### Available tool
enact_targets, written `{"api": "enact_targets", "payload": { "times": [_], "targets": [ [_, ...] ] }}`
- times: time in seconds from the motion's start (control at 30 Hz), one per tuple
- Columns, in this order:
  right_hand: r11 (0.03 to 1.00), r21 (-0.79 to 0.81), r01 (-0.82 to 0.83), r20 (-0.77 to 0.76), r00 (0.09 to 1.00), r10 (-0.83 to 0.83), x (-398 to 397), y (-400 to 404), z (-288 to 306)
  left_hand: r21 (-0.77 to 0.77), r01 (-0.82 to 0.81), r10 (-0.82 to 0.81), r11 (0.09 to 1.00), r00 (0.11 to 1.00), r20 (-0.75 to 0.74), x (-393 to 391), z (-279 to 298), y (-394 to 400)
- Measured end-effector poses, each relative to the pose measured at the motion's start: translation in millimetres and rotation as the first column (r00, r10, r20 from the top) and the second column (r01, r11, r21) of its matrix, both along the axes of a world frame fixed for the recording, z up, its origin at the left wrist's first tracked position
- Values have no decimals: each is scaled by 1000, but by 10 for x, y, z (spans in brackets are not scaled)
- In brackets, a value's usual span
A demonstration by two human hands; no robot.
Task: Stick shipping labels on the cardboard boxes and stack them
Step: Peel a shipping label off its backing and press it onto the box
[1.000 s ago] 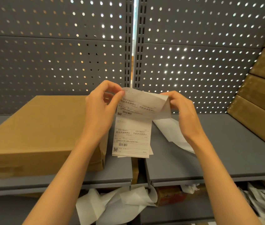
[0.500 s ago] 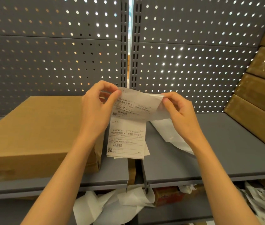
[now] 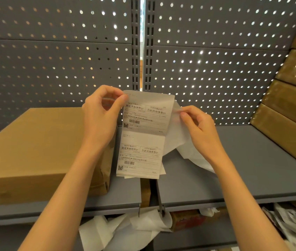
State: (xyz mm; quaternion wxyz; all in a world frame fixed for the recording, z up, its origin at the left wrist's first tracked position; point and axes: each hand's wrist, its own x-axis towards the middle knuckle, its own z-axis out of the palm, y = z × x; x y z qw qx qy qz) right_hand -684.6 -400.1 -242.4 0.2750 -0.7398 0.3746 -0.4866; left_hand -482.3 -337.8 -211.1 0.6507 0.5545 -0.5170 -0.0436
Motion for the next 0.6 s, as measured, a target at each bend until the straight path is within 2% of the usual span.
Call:
{"api": "enact_targets", "payload": {
  "times": [0.3,0.6],
  "targets": [
    [1000,1,-7,9,1000,7,-7,-43,-26,-4,37,-37,999,987,-159,17,70,33],
    [999,32,-5,18,1000,4,-31,-48,-105,-60,68,-78,996,979,-191,25,142,77]
  ]
}}
